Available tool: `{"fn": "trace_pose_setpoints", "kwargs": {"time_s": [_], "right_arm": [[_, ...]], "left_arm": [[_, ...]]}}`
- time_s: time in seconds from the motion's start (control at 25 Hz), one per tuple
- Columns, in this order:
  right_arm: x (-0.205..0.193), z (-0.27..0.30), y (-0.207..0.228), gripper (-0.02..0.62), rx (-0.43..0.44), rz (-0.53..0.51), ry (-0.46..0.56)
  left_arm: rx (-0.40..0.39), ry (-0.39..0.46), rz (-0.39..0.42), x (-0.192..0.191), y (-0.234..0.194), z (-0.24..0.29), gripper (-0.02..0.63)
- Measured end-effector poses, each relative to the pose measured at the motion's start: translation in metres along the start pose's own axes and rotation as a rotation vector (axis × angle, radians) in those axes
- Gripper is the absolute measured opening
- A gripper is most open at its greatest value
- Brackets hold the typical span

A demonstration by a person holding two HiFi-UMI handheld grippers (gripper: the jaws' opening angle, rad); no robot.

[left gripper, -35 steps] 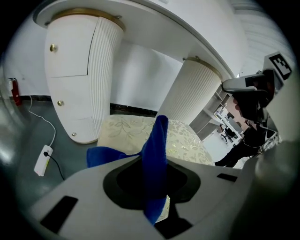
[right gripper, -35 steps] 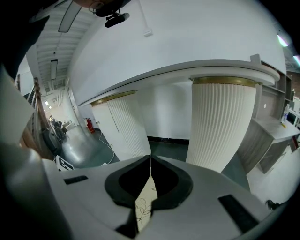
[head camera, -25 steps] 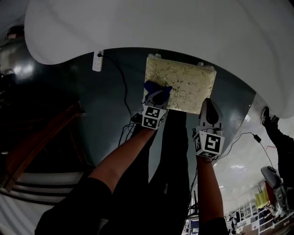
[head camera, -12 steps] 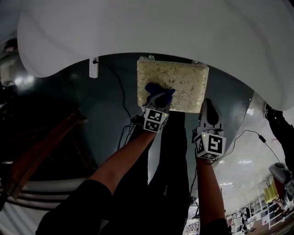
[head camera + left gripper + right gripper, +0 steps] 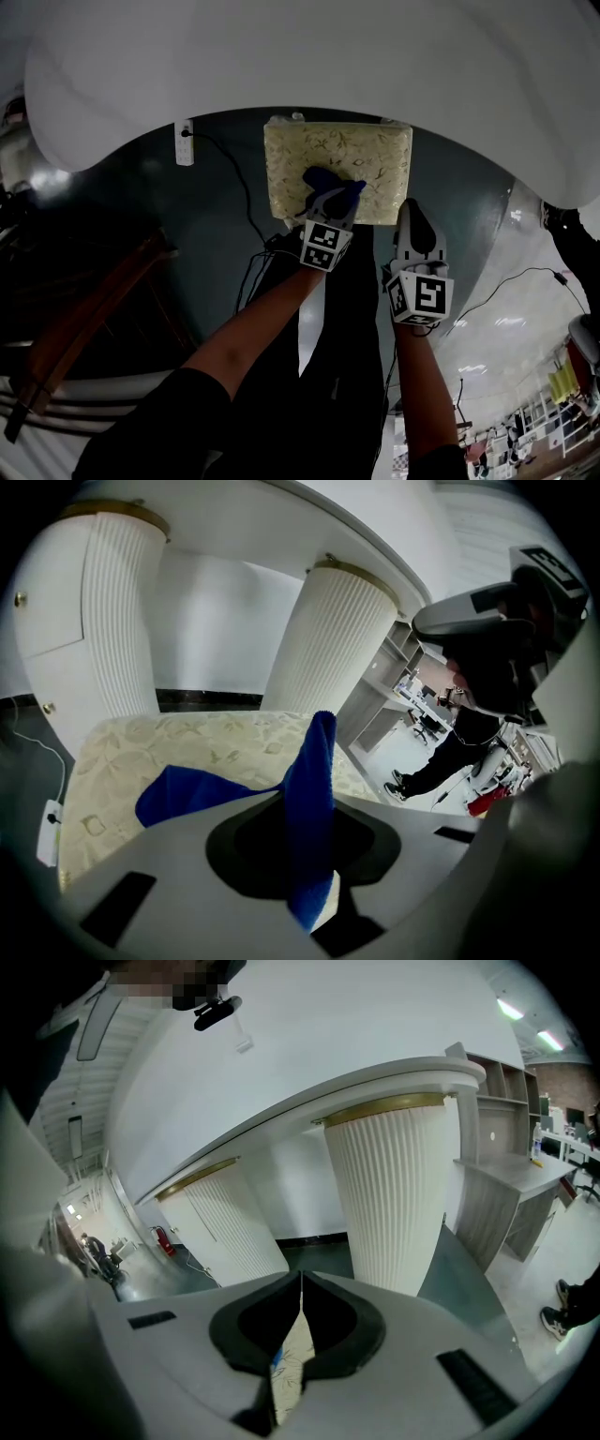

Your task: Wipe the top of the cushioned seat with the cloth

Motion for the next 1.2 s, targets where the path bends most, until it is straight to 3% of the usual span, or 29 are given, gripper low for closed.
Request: {"fn": "trace_pose_setpoints", "kwargs": {"time_s": [0.24, 0.48, 0.88, 1.2], "right_arm": [[0.0, -0.006, 0.018, 0.038, -0.035, 0.011, 0.011], [-0.008, -0.008, 0.036, 0.038, -0.054, -0.013, -0.024], [-0.016, -0.009, 0.065, 0.038, -0.078, 0.034, -0.053], [-0.026, -0.018, 0.075, 0.038, -0.107, 0.062, -0.048]], "left_arm": [[-0.011, 0.01, -0.01, 0.003, 0.015, 0.009, 0.083], [-0.012, 0.001, 0.033, 0.009, 0.029, 0.018, 0.083], [-0.034, -0.003, 0.034, 0.018, 0.056, 0.039, 0.083], [-0.069, 0.014, -0.031, 0.022, 0.065, 0.048, 0.083]]}}
Point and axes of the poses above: the fingertips, and each gripper's own axes: z forward along the fingers, y to its right, x out of its top, the point moved 9 cm from there along -z, backward along the fingers, and after that the axes turned 3 degrees about -y, right-handed, at the moved point
